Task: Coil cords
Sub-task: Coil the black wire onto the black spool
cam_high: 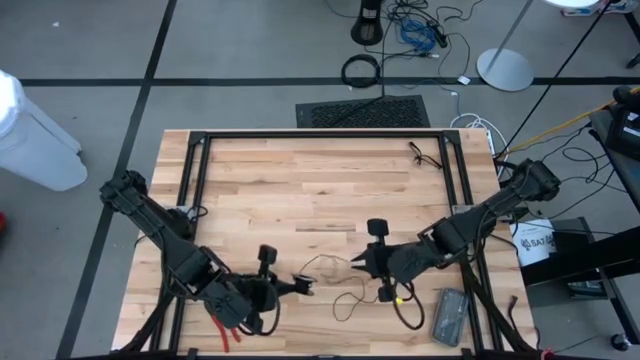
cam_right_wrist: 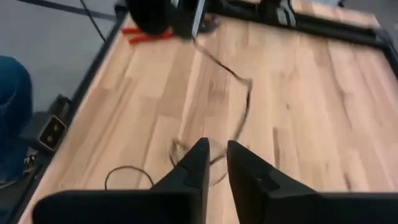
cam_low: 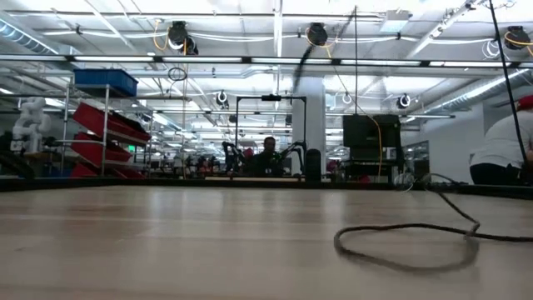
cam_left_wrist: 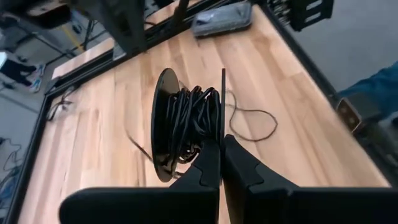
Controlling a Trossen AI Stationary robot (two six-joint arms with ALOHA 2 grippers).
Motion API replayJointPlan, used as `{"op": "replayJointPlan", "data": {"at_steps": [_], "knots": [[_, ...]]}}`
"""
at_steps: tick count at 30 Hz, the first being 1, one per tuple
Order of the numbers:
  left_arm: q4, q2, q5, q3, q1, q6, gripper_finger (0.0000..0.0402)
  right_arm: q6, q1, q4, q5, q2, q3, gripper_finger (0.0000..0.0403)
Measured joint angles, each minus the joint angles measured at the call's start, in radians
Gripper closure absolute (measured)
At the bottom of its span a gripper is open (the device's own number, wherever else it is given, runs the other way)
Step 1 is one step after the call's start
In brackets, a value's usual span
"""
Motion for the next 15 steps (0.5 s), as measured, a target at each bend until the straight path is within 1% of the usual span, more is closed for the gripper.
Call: {"op": "replayJointPlan", "data": {"at_steps": [3, 6, 8, 9, 11, 15], "knots": [[-0.027, 0.0, -0.008, 0.0, 0.0, -0.024, 0.04, 0.078, 0.021, -0.004, 0.058, 0.0, -0.052, 0.0347], [-0.026, 0.0, -0.012, 0.0, 0.001, -0.025, 0.04, 0.164, 0.04, -0.003, 0.082, 0.0, -0.114, 0.034], [-0.027, 0.0, -0.014, 0.0, 0.0, -0.025, 0.04, 0.21, 0.051, 0.029, 0.103, 0.0, -0.159, 0.0337], [-0.027, 0.0, -0.014, 0.0, 0.0, -0.024, 0.04, 0.221, 0.057, 0.072, 0.125, 0.001, -0.186, 0.0337], [-0.027, 0.0, -0.019, 0.0, 0.0, -0.017, 0.04, 0.198, 0.065, 0.257, 0.164, 0.004, -0.25, 0.0337], [-0.027, 0.0, -0.053, 0.0, 0.003, 0.002, 0.04, 0.052, 0.067, 0.753, 0.238, 0.054, -0.387, 0.0337]]}}
